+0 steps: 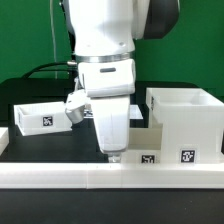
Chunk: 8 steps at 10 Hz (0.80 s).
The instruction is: Assemble drawer
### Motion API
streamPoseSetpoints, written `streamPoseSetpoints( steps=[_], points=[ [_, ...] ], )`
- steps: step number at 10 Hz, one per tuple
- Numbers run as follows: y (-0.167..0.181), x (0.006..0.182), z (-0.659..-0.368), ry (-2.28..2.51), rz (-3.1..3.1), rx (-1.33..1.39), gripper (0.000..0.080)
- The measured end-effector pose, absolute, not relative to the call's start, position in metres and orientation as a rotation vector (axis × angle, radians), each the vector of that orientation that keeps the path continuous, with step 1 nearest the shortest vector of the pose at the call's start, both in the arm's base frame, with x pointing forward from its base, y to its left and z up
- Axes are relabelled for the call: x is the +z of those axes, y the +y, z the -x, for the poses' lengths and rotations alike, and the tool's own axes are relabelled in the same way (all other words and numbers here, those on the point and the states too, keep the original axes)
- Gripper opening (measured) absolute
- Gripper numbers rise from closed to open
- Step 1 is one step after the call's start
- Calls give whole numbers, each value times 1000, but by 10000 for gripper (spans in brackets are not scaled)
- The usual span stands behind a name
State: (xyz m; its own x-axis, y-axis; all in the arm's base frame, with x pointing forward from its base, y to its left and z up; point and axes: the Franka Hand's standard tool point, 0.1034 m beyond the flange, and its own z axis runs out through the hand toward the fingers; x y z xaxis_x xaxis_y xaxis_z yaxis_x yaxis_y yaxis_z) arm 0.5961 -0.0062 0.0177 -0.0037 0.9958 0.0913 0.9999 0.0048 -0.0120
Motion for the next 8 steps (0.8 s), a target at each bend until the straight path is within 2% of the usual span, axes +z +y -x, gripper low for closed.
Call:
streamPoseSetpoints(
  steps=[4,8],
  points=[
    [-8,18,-597,-2204,2143,-98,649],
    [14,20,-601,-2347,2009,-127,649]
  ],
)
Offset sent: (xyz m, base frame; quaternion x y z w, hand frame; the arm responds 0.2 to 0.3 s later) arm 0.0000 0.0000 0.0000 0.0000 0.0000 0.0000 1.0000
